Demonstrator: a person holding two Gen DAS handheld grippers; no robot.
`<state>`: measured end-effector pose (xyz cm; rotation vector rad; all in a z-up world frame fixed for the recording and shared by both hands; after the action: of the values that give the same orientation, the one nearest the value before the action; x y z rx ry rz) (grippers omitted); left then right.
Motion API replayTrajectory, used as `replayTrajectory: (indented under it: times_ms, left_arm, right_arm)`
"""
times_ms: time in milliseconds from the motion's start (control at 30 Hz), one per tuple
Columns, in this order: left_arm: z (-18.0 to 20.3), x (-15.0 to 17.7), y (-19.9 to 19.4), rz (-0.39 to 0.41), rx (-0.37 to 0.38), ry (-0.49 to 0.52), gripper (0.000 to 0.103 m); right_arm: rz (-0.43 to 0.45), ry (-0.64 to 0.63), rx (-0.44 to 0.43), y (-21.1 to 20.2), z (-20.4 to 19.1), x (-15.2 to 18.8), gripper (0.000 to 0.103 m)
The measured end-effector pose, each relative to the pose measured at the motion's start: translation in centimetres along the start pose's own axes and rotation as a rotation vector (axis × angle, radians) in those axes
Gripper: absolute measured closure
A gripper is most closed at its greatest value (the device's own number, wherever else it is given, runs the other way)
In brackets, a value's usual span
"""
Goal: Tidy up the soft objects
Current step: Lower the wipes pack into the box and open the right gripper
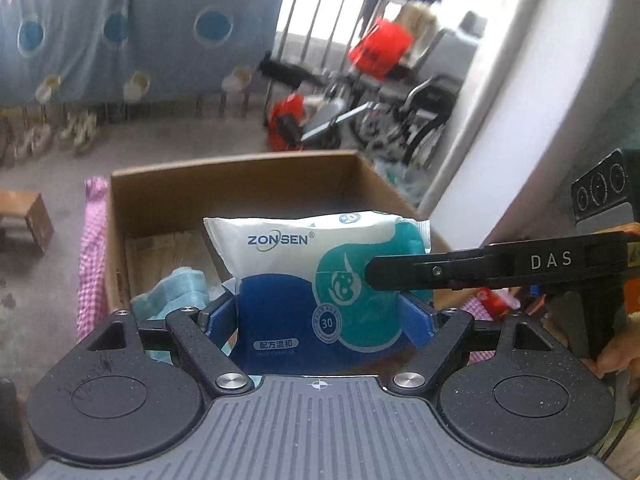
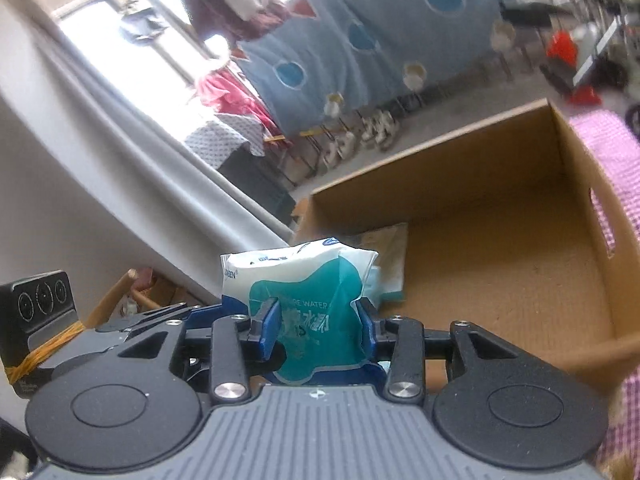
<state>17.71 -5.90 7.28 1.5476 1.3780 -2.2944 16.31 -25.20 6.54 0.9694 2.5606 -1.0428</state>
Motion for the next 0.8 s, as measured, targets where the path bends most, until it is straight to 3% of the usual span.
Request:
replayTrajectory:
  times_ms: [267, 400, 533, 633, 800]
  left_arm:
    - [-4.2, -1.8, 8.9, -0.183, 0.026, -0.137, 0.021]
    - [-5.8, -1.3, 12.3, -0.262, 0.040, -0.215, 0.021]
    - [-6.5, -0.4, 14.7, -0.326, 0.075, -0.294, 0.022]
    - [-6.5, 0.1, 15.9, -0.364, 0.146, -0.337, 0.022]
    - [-6.5, -0.4, 14.0, -0.302, 0.125, -0.278, 0.022]
  right_arm:
    - [-0.272, 0.097, 0.096, 8.8, 6.3, -8.3, 0.059]
    - [-0.353, 0.017, 0.133, 12.8, 7.3, -11.0, 0.059]
    - [-0.344, -0.116, 0.171, 17.0, 6.7, -13.0, 0.060]
    - [-0.297, -0.177, 0.197, 19.8, 6.1, -13.8, 0.060]
    - [-0.230, -0.161, 0.144, 18.9, 4.7, -14.1, 0.060]
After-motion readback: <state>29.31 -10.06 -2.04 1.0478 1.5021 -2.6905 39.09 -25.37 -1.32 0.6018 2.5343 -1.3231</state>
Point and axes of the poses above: each gripper's, at about its wrist camera, not at the fingertips, and y roughly the way its jaws point, z to its right, x to its underside, the point moved 2 cm from there along y, roughly the way its jaws point, and after that the axes turned 14 degrees about y, right-handed, at the moved point
